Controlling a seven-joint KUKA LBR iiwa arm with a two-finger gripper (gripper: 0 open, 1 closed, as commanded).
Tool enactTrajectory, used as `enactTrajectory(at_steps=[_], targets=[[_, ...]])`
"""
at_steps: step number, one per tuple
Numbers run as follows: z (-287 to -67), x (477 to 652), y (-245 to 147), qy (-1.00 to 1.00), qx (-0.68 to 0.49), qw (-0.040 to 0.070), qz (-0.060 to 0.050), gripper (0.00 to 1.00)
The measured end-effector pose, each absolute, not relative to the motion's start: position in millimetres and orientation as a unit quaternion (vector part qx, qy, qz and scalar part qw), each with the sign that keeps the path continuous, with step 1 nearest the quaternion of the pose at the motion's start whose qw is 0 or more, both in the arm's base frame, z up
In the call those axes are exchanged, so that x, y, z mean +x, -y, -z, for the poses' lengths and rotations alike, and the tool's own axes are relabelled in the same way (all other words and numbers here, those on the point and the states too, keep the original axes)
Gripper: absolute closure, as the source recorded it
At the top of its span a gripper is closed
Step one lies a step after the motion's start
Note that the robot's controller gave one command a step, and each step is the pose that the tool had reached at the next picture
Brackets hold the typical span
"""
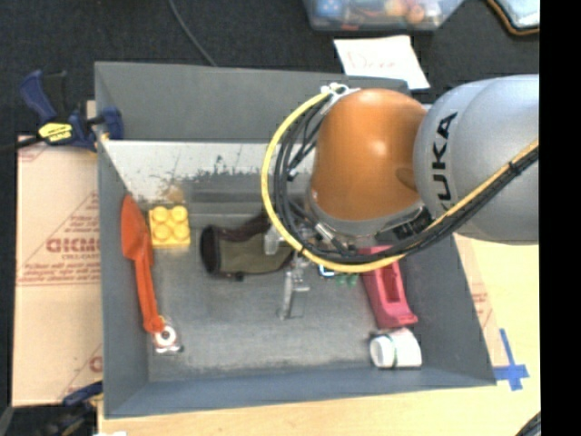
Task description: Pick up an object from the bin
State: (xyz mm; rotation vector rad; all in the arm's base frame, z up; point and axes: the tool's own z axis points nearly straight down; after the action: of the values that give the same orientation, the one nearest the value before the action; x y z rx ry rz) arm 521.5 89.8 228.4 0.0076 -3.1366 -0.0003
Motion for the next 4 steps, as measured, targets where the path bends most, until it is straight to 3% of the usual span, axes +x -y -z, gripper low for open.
enactTrajectory(at_steps=[1, 2, 3, 4], targets=[[-232.9, 523.0, -89.2, 1.000, 0.000, -0.002, 0.001, 0.00], [-87.8, 597.8, -52.3, 1.000, 0.013, -0.005, 0.000, 0.00], [-166.0, 606.5, -67.4, 1.000, -0.006, -0.011, 0.003, 0.00], [-68.3, 604.7, -46.9, 1.000, 0.012, -0.004, 0.000, 0.00]])
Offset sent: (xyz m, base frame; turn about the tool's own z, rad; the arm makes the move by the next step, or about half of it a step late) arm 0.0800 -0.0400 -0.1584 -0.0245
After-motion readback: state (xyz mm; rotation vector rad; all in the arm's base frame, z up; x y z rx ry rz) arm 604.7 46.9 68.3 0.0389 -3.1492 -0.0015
